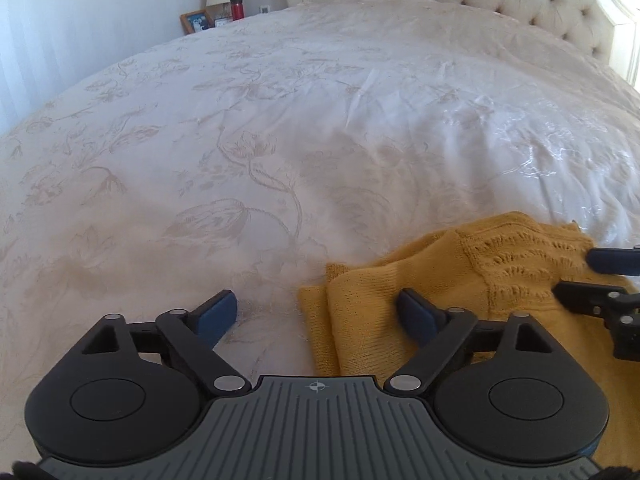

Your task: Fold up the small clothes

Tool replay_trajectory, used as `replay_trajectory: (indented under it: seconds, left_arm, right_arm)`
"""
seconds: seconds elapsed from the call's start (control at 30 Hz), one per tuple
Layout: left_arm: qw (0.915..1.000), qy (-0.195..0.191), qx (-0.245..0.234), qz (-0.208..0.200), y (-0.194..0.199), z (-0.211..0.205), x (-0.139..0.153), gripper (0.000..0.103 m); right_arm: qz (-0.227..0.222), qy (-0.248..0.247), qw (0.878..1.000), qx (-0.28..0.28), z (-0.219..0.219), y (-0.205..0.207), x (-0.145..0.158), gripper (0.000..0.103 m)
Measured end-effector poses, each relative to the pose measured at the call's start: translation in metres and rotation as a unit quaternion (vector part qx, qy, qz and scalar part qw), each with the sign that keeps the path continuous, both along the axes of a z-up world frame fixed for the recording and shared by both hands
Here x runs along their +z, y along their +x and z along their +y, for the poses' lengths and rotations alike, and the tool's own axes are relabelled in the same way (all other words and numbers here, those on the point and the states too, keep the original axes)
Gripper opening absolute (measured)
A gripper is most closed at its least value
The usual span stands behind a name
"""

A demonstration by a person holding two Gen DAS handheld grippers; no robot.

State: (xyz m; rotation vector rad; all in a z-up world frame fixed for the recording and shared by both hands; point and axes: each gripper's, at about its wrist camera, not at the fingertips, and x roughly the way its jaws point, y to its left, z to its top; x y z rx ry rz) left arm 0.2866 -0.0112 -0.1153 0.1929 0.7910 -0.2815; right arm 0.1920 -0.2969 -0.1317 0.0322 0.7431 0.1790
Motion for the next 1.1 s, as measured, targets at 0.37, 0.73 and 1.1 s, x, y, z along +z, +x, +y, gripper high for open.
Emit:
replay_trajectory:
  seconds: [0.37, 0.73, 1.1]
  left_arm:
    - [0.9987, -0.045, -0.026, 0.005, -0.049, 0.017, 0.038, 0.087]
    - [0.9862, -0.124, -0.004, 0.109, -0.126, 0.049, 0.018, 0.087]
    - [0.9832, -0.135, -0.009, 0.123, -0.141, 0.042, 0.007, 0.088]
  right_arm:
    - [0.002, 0.049, 0.999, 0.004, -0.026, -0.067, 0.034, 0.076]
    - [0.042, 0.108, 0.992, -0.044, -0.042, -0.160, 0.019, 0.076]
    - [0.035, 0.050, 0.997, -0.036, -0.028, -0.186, 0.011, 0.076]
